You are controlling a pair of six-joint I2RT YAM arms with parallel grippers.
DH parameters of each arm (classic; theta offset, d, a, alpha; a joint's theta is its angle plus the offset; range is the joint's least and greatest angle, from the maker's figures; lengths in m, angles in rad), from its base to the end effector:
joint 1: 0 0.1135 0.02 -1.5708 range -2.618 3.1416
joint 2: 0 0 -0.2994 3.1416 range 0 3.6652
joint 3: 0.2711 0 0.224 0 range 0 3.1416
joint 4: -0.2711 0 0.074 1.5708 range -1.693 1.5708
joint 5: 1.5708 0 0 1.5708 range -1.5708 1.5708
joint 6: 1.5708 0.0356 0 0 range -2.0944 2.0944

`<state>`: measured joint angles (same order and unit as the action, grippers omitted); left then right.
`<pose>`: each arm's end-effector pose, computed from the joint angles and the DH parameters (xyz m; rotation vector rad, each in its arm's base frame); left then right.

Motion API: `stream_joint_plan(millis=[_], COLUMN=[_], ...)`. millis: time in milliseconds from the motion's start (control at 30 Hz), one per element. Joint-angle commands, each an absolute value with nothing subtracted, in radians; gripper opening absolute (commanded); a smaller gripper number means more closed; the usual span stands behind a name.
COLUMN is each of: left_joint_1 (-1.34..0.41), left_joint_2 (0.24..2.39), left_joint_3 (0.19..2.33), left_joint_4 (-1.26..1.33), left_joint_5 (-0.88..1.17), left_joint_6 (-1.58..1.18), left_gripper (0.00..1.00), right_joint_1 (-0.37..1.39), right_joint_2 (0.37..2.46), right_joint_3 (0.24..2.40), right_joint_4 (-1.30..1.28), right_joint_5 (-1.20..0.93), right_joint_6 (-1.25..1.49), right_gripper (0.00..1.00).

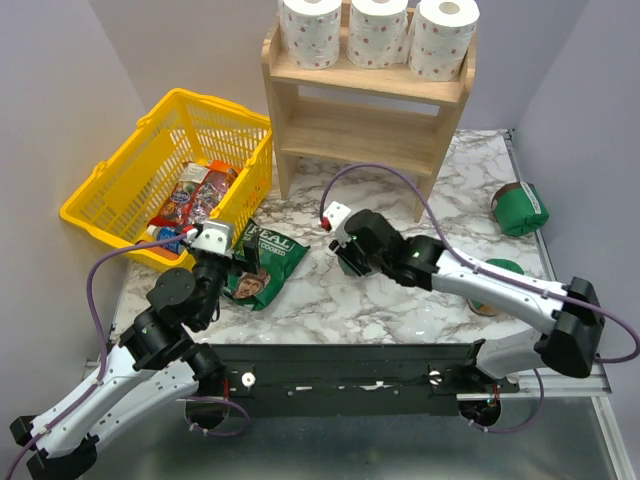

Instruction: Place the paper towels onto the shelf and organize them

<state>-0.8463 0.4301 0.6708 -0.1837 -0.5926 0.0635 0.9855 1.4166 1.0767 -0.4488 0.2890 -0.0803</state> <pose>0.0457 -0.0217 0.3539 0.2164 1.5107 -0.1767 0.1597 0.2225 0.3172 -1.0575 2.0665 0.1145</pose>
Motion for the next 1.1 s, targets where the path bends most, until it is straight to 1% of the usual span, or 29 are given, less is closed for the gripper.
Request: stream_joint_plan(millis=[0,200,300,333,433,600,767,1067], left_joint_1=[-0.845,-0.845,-0.845,-0.845,-0.847,-0.845,-0.845,-0.845], left_joint_2=[0.423,0.41,0.402,0.402,0.4,0.4,0.396,0.402], left_joint_3=[0.664,0.667,0.663,0.661,0.66,0.661,0.661,0.66], left_joint_4=[-0.184,-0.186,-0.181,-0.179,-0.179,-0.179,-0.178,-0.176], left_joint_5=[-0.609,-0.609,-0.609,-0.607,-0.604,-0.6,-0.597,-0.591], left_joint_6=[0.071,0.069,0.067,0.067,0.067,0.066,0.066,0.067], left_gripper=[0.99,0.99,0.99,0.99,0.99,0.99,0.99,0.99], right_joint_1=[0.996,0.957,0.888,0.847,0.799,0.736,0.703,0.647], right_joint_2=[1.281,1.327,1.382,1.391,1.428,1.469,1.491,1.505], right_joint_3=[1.23,1.414,1.509,1.529,1.571,1.588,1.574,1.566], right_joint_4=[-0.48,-0.508,-0.523,-0.531,-0.541,-0.509,-0.456,-0.407], right_joint_5=[0.259,0.319,0.299,0.282,0.281,0.267,0.296,0.278], right_joint_6=[-0.293,-0.552,-0.618,-0.627,-0.689,-0.77,-0.842,-0.851], right_gripper=[0.38,0.4,0.4,0.4,0.41,0.41,0.4,0.39])
